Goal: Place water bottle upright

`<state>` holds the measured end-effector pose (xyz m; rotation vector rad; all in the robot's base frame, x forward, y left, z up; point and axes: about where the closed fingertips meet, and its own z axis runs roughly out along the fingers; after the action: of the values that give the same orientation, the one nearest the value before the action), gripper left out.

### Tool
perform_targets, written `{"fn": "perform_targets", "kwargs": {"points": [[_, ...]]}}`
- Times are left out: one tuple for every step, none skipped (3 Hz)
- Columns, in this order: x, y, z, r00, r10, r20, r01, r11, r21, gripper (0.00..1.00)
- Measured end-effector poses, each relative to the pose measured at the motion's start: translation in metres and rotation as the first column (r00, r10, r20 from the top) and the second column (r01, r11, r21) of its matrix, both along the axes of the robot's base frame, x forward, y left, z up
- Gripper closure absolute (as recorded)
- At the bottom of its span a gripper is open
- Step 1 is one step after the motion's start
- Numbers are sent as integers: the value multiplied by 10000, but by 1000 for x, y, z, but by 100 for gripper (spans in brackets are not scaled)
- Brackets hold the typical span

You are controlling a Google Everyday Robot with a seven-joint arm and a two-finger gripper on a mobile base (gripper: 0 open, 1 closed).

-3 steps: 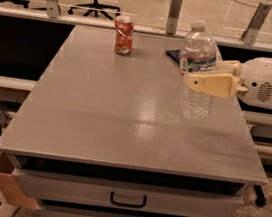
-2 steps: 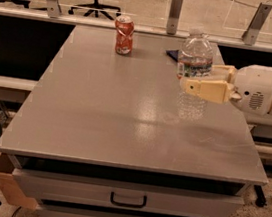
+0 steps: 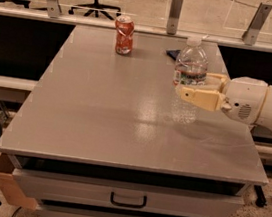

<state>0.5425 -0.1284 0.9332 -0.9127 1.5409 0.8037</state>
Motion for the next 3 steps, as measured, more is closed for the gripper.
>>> {"fn": "perform_targets", "kwargs": {"points": [[3, -3, -12, 9989, 60, 459, -76, 9994, 333, 100], [3, -9, -20, 9925, 149, 1217, -222, 9981, 583, 100], [1, -14, -27, 9833, 236, 1802, -351, 9975, 612, 100]]}}
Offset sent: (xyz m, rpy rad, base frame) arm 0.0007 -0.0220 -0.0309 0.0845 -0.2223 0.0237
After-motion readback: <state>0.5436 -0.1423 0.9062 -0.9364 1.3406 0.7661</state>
